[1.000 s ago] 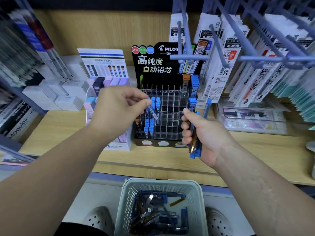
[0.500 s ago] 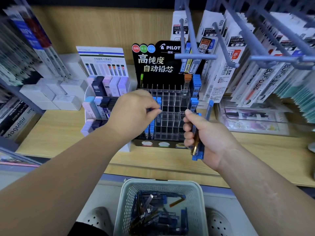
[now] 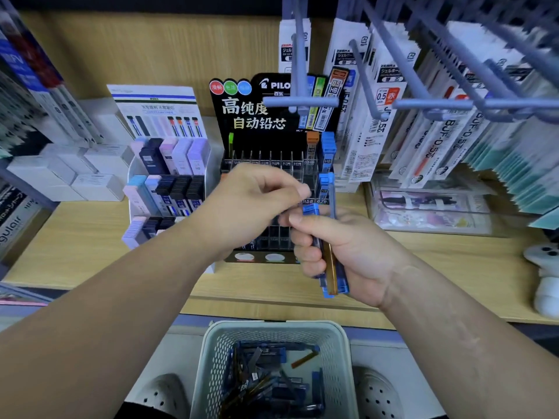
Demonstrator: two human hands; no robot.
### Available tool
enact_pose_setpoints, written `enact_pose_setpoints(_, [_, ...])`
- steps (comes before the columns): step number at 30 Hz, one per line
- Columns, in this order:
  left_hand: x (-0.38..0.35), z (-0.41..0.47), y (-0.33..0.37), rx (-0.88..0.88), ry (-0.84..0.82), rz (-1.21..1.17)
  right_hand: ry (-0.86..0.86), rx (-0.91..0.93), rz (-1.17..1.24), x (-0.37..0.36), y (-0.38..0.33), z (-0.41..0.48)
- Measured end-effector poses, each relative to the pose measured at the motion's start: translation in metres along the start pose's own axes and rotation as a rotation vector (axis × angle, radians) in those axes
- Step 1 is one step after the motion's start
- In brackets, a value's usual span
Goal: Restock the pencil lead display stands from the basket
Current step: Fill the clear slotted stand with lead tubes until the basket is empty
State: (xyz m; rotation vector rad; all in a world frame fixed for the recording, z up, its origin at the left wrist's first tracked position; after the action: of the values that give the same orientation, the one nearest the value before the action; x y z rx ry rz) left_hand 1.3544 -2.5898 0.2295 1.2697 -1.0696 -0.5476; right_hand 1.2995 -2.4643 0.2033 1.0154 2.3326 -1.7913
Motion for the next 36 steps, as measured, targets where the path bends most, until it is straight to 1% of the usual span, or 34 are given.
enact_pose_setpoints(2, [-0.009, -0.004, 0.000, 0.058, -0.088, -0.121, -0.017, -0.003, 0.023, -0.002, -0.001, -0.001])
enact_pose_setpoints(5, [-0.012, -0.007, 0.002, 0.043, -0.145, -0.187, -0.024, -0.014, 0.028, -0.003, 0.000, -0.002])
enact_pose_setpoints(9, [-0.010, -0.007, -0.001, 0.073, -0.177, -0.166, -0.033, -0.039, 0.052, -0.004, 0.000, -0.005])
enact_pose_setpoints(12, [-0.010, -0.007, -0.005, 0.123, -0.186, -0.172, -0.007, -0.041, 0.032, -0.001, -0.002, -0.006])
enact_pose_setpoints(17, [-0.007, 0.001, -0.015, 0.220, -0.108, -0.308, 0.089, -0.060, 0.052, 0.006, -0.004, -0.008])
enact_pose_setpoints(21, [-0.010, 0.007, -0.018, 0.243, -0.054, -0.411, 0.164, -0.089, 0.203, 0.013, -0.002, -0.009])
enact_pose_setpoints(24, [-0.009, 0.012, -0.018, 0.262, 0.070, -0.515, 0.224, -0.074, 0.327, 0.024, -0.001, -0.009])
enact_pose_setpoints(27, [-0.011, 0.016, -0.015, 0.221, 0.165, -0.502, 0.272, -0.064, 0.363, 0.034, -0.001, -0.011])
enact_pose_setpoints(29, [-0.012, 0.018, -0.011, 0.186, 0.218, -0.538, 0.308, -0.069, 0.366, 0.041, 0.000, -0.012])
enact_pose_setpoints(31, [-0.006, 0.021, -0.008, 0.152, 0.310, -0.562, 0.348, -0.072, 0.354, 0.047, 0.000, -0.015])
enact_pose_setpoints(32, [-0.002, 0.023, -0.006, 0.122, 0.357, -0.538, 0.370, -0.070, 0.345, 0.051, 0.000, -0.016])
enact_pose_setpoints(34, [0.004, 0.027, -0.001, 0.027, 0.422, -0.369, 0.405, -0.066, 0.347, 0.058, -0.001, -0.020])
enact_pose_setpoints(36, [0.000, 0.029, 0.005, -0.066, 0.408, -0.174, 0.427, -0.059, 0.351, 0.064, -0.003, -0.024])
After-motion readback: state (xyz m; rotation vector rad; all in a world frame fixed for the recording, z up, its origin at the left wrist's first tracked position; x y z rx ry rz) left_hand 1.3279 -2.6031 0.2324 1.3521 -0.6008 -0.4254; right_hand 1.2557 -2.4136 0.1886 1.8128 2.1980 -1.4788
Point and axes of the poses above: each hand's wrist, its own z-axis towards the middle knuckle, its own x-axis out of the back of the hand, y = z × x, the point moved 5 cm from there along z, towards the middle knuckle, and after that the axes turned 4 degrees about x, right-handed, at the moved point
